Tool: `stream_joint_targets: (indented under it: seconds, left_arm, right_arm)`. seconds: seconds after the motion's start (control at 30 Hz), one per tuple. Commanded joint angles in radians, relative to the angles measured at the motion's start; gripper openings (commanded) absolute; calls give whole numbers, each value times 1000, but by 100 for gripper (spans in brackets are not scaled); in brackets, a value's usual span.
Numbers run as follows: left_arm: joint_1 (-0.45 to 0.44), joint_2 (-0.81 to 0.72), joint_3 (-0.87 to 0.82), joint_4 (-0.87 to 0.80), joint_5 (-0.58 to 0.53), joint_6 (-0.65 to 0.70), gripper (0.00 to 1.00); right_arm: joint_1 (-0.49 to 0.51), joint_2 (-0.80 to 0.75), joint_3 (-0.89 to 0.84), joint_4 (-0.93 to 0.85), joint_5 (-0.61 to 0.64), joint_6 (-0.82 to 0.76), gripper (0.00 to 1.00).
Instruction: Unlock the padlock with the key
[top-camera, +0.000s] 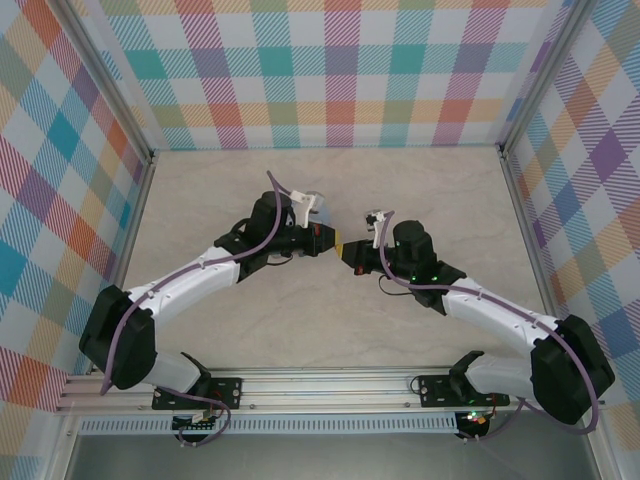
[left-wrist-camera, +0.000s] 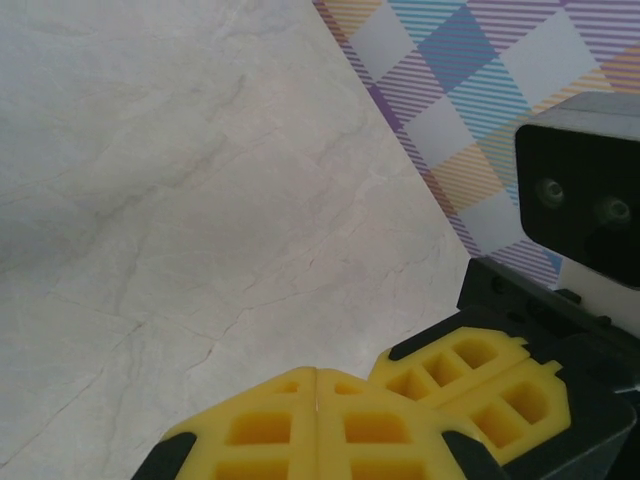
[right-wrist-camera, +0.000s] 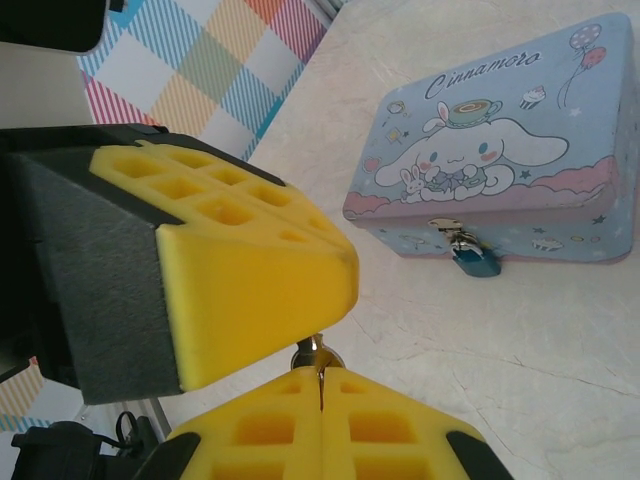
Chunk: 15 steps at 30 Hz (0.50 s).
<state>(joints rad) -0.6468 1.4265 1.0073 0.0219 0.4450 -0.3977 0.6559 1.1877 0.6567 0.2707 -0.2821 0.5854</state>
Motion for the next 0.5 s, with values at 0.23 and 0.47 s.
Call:
stream_joint_targets:
  seconds: [0.23, 0.47]
  left_arm:
    - [-4, -109, 15, 40, -47, 54, 0]
    - [-4, -135, 40, 84, 38, 43, 0]
  right_arm:
    - [-121, -141, -104, 200, -232, 2, 41]
    - [-157, -102, -93, 457, -415, 51, 58]
